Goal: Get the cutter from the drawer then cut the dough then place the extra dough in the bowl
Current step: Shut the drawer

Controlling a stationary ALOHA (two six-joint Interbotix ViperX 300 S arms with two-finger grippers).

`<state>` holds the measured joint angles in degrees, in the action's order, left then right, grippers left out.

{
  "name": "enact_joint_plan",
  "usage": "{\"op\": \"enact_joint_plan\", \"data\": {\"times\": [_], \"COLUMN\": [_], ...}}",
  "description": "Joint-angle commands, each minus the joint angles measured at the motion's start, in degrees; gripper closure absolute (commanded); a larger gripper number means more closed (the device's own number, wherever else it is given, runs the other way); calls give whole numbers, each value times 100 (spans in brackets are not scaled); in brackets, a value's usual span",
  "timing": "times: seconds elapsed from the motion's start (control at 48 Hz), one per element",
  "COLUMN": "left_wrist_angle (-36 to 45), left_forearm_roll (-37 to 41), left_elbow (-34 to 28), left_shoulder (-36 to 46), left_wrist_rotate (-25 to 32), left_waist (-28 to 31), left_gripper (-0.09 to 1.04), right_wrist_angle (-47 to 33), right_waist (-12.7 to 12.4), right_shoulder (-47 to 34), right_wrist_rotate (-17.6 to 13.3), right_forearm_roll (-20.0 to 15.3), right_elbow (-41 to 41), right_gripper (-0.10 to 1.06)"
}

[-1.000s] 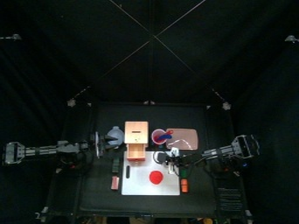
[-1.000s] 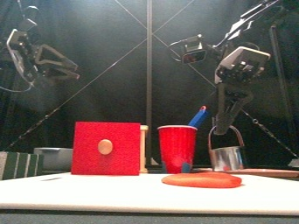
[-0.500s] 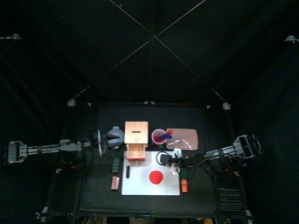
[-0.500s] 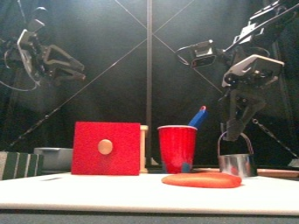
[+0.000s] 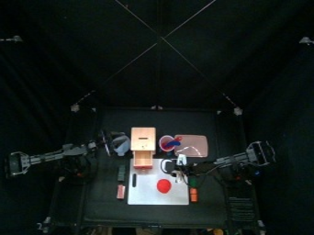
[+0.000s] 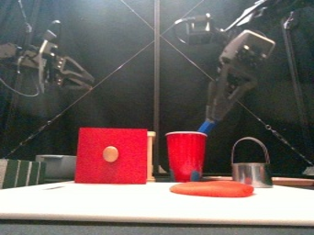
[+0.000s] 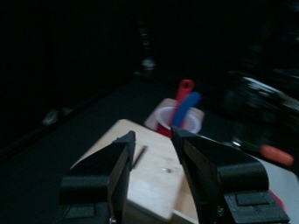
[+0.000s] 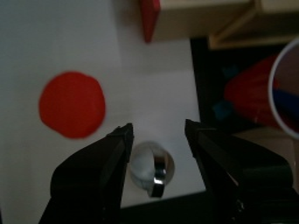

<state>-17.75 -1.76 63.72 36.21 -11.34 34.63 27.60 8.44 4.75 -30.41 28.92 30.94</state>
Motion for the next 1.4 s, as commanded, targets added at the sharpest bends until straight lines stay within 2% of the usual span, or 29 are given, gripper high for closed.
{"op": "enact_joint_plan", "data": {"times": [0.021, 0.167, 0.229, 0.271, 0.375, 0.458, 0.542, 0.646, 0.75, 0.833, 0.979, 1.083, 1.167, 1.292, 1.396], "left_wrist_angle": [642, 1239, 1494, 1749, 2320, 2918, 3067, 3542, 4254, 4852, 5221, 5282, 5379, 5783, 5783], "left_forearm_roll": [483, 949, 958, 1037, 1529, 1898, 2048, 2048, 1670, 896, -984, -2065, -2435, -2435, -2276], "left_elbow": [-940, -1819, -2180, -2540, -3138, -3700, -4104, -4491, -4878, -5124, -5168, -5142, -5133, -5142, -5080], "left_shoulder": [-694, -1433, -1740, -2048, -2575, -3085, -3489, -3814, -4157, -4421, -4553, -4597, -4737, -4869, -4939], "left_wrist_rotate": [70, 53, 62, 97, 185, 220, 404, 879, 1635, 2602, 4570, 5643, 6003, 6038, 6012], "left_waist": [501, 501, 501, 501, 501, 501, 501, 510, 501, 448, 369, 369, 387, 404, 404], "left_gripper": [17, 22, 26, 30, 38, 42, 43, 43, 43, 43, 43, 43, 43, 43, 43], "right_wrist_angle": [-281, -290, -334, -396, -580, -879, -1143, -1292, -1292, -1318, -1318, -1318, -1318, -1257, -1239], "right_waist": [0, 0, 0, 0, 0, 9, 9, 9, 9, 18, 18, -18, -35, -35, -44], "right_shoulder": [-396, -853, -1002, -1125, -1310, -1468, -1644, -1828, -1995, -2101, -2268, -2408, -2558, -2716, -2786], "right_wrist_rotate": [0, 0, 0, 0, 0, -26, -9, 0, -9, 0, 0, 0, 0, 0, 0], "right_forearm_roll": [149, 167, 149, 132, 62, -105, -413, -668, -721, -721, -677, -624, -606, -580, -571], "right_elbow": [-563, -914, -1020, -1081, -1125, -1187, -1266, -1336, -1433, -1521, -1670, -1811, -1978, -2171, -2285], "right_gripper": [13, 21, 29, 38, 54, 68, 79, 83, 82, 82, 82, 82, 82, 82, 82]}}
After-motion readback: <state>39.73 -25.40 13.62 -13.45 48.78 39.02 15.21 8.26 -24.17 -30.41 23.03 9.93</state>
